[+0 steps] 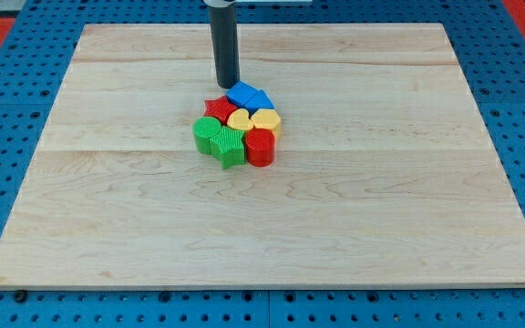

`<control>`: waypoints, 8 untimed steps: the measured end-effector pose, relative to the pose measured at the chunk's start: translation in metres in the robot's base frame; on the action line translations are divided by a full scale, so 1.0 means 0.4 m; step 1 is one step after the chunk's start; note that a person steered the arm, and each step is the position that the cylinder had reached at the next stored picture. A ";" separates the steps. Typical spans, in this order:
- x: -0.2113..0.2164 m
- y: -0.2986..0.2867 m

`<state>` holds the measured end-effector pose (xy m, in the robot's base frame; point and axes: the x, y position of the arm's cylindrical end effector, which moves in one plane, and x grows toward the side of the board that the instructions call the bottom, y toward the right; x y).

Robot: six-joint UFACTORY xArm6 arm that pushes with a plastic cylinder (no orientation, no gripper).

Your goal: Point your arm at the blue cube

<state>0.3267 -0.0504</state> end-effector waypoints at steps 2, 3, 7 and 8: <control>0.010 -0.004; -0.016 -0.014; -0.020 0.020; -0.019 0.025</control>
